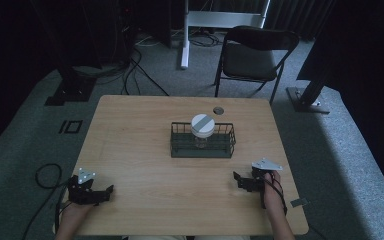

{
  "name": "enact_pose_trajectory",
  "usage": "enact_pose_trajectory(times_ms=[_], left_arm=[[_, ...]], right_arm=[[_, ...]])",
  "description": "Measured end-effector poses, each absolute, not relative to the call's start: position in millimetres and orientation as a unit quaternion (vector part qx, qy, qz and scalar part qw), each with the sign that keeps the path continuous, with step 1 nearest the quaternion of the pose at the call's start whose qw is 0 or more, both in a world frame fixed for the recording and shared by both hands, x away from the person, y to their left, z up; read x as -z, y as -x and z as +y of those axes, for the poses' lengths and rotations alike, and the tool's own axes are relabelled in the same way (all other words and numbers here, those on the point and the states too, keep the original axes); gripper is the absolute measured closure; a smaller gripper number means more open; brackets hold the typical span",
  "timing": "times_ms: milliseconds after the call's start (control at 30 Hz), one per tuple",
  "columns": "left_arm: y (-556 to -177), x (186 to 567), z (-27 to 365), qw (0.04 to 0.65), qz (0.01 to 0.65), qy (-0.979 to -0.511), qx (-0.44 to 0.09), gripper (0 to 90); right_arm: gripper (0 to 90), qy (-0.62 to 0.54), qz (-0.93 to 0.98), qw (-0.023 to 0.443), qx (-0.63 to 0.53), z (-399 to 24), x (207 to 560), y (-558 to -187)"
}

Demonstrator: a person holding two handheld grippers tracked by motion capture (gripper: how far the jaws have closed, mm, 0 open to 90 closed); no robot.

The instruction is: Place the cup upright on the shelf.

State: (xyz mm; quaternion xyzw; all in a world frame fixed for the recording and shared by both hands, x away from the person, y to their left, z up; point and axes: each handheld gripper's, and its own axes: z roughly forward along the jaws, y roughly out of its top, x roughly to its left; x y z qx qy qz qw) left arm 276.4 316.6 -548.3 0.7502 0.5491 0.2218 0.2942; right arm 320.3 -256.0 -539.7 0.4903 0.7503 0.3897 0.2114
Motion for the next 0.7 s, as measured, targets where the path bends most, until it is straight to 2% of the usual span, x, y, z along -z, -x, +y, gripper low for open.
enact_pose_trajectory(times_ms=[367,700], left_arm=[[-276,548,317,0.294,0.549,-0.750,-0.222,0.1],[-276,548,317,0.294,0.549,-0.751,-0.222,0.1]], right_arm=[[13.3,-0.514,0.740,0.230,-0.369,-270,545,-321],[13.3,-0.526,0.745,0.227,-0.342,-272,550,-324]])
